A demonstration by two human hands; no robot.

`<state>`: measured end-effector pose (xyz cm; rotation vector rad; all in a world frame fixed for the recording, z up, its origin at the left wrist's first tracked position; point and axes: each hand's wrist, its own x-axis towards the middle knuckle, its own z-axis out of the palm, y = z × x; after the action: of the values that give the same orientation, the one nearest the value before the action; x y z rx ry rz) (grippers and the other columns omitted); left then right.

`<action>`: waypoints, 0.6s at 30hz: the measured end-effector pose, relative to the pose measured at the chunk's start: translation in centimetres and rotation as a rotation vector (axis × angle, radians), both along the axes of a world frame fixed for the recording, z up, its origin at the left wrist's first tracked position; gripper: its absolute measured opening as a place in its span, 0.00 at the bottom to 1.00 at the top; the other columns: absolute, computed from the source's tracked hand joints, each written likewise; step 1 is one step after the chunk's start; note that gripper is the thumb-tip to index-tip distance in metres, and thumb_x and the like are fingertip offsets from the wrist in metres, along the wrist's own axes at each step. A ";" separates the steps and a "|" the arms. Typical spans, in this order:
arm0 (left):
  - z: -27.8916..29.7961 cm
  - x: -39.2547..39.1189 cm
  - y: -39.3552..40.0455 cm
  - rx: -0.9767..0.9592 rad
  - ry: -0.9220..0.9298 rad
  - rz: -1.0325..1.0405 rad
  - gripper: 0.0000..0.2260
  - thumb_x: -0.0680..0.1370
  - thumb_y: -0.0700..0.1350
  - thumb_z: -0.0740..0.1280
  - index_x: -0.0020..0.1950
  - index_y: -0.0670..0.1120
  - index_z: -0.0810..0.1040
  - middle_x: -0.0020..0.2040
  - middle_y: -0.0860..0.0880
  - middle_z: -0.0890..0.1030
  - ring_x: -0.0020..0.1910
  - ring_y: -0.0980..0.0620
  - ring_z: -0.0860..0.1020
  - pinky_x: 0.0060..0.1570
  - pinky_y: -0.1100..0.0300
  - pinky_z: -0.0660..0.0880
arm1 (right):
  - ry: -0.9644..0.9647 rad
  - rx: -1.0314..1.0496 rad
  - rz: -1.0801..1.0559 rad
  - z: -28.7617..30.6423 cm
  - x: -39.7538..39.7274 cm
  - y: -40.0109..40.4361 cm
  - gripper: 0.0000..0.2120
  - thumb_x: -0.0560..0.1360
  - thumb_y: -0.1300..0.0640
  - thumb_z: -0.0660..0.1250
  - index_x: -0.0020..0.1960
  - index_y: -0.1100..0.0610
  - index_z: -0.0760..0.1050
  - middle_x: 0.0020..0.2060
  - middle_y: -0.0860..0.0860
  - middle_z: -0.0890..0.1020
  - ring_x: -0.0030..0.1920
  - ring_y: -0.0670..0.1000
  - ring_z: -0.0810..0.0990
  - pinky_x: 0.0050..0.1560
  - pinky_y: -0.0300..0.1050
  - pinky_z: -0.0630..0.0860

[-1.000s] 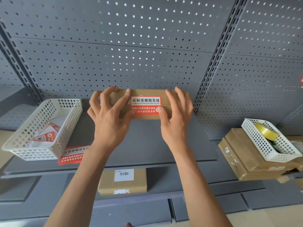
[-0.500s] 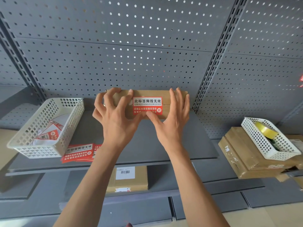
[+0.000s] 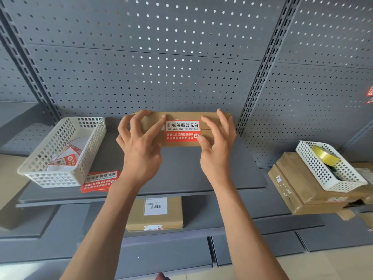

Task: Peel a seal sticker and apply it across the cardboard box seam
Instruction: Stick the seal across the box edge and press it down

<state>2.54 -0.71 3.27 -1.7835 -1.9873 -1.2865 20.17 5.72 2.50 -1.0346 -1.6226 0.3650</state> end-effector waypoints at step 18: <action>-5.4 0.9 -4.2 -0.093 -0.339 -0.115 0.22 0.70 0.47 0.70 0.64 0.58 0.80 0.74 0.51 0.65 0.71 0.48 0.57 0.70 0.40 0.65 | 0.608 -0.356 0.103 -3.1 3.2 -3.7 0.20 0.75 0.74 0.63 0.54 0.53 0.83 0.61 0.59 0.78 0.53 0.40 0.78 0.56 0.30 0.71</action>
<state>3.40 -4.90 -2.09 -1.8471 -2.1738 -1.6543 23.35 2.02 -0.62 -0.9739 -1.0788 0.9649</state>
